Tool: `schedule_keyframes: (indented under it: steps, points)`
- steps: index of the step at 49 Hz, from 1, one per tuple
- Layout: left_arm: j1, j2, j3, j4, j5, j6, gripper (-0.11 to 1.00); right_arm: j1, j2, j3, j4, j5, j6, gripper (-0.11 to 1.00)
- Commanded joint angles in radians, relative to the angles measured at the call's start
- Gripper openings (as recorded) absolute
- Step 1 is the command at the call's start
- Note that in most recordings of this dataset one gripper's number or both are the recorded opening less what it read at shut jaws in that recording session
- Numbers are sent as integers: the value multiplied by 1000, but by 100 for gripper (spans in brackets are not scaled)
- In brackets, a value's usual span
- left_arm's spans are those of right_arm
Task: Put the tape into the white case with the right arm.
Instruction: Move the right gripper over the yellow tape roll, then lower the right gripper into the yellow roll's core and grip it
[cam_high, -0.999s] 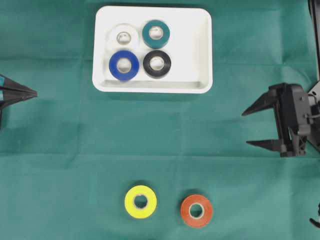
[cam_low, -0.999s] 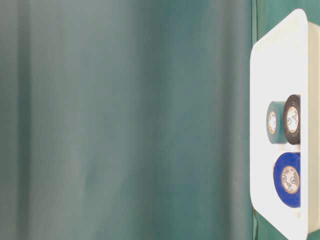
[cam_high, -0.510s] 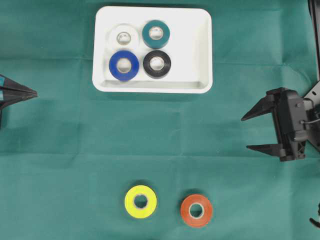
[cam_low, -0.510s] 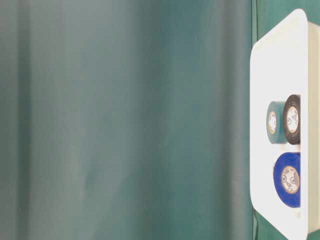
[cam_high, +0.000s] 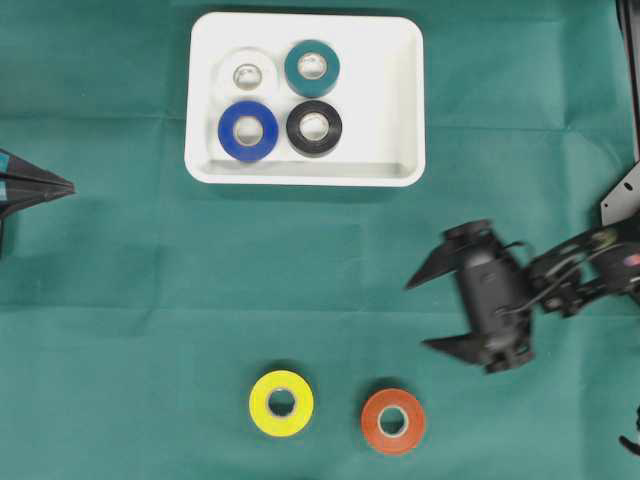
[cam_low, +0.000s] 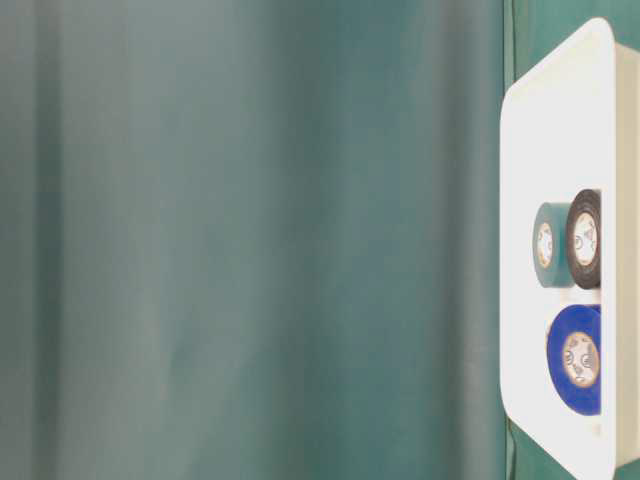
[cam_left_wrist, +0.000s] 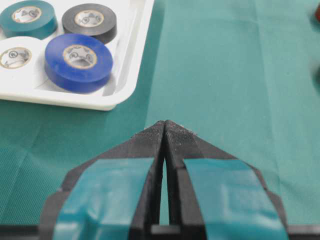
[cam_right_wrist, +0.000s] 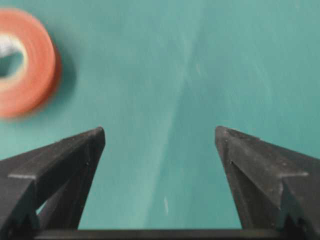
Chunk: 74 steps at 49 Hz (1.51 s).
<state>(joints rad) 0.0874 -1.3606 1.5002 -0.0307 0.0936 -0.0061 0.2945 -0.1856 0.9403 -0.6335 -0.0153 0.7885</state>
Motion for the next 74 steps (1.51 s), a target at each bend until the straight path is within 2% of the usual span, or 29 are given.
schedule_keyframes:
  steps: [1, 19, 38, 54, 67, 74]
  points:
    - [3, 8, -11, 2, -9, 0, 0, 6, 61, -87, -2, -26, 0, 63]
    - [3, 8, -9, 2, -8, 0, 0, 9, 307, -351, -2, -26, 0, 63]
    - [3, 2, -9, 2, -5, 0, 0, 21, 463, -554, -3, -21, 0, 64]
    - [3, 2, -9, 2, -5, 0, 0, 26, 531, -637, -3, 8, 2, 64]
    - [2, 2, -9, 2, -5, 0, 0, 46, 546, -678, 2, 181, 5, 64]
    - [3, 2, -9, 0, -5, 0, 0, 69, 565, -707, 5, 236, 5, 64]
